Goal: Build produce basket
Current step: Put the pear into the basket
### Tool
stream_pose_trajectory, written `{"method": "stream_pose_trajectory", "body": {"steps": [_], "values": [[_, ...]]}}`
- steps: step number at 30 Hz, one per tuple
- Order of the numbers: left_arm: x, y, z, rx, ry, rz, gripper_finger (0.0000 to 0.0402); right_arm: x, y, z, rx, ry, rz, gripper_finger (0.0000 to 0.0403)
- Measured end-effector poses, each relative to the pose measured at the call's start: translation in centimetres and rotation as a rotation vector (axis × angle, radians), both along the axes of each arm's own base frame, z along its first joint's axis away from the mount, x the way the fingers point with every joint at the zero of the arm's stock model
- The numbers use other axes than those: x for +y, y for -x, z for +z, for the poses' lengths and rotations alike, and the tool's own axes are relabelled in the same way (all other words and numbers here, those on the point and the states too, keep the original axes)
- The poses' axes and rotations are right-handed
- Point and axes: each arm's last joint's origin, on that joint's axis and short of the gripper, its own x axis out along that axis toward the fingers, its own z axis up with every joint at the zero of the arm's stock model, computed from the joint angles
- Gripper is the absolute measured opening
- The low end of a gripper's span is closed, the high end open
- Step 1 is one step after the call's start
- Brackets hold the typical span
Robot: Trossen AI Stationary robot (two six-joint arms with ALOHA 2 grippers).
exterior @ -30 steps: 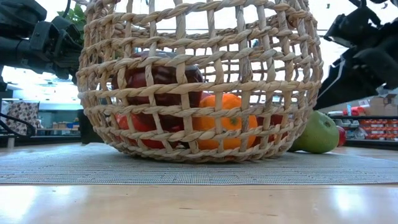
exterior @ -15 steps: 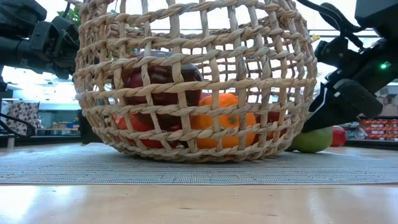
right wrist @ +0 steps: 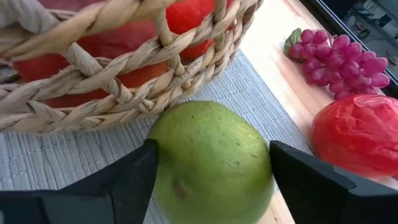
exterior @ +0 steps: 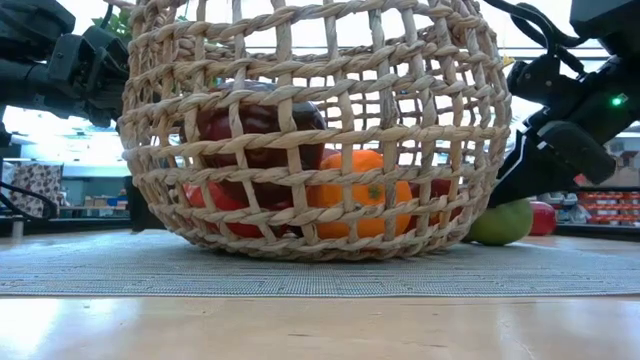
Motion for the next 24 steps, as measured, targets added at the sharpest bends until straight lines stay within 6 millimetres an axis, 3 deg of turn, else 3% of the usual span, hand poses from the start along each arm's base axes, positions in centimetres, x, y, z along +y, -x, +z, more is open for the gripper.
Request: {"method": "stream_pose_trajectory", "body": {"steps": [14,19,24], "values": [[0.0,0.0,0.0,0.0,-0.001,0.0,0.0382,0.1,0.4,4.1,0.033,-0.095,0.075,0.0241],[0.0,0.0,0.0,0.0,0.0,0.0,0.0382,0.3,0.4,4.5,0.031,-0.116,0.121,0.0258],[0.0,0.0,0.0,0.0,0.0,0.0,0.0382,0.5,0.4,4.4,0.074,-0.116,0.181,0.0304]]}}
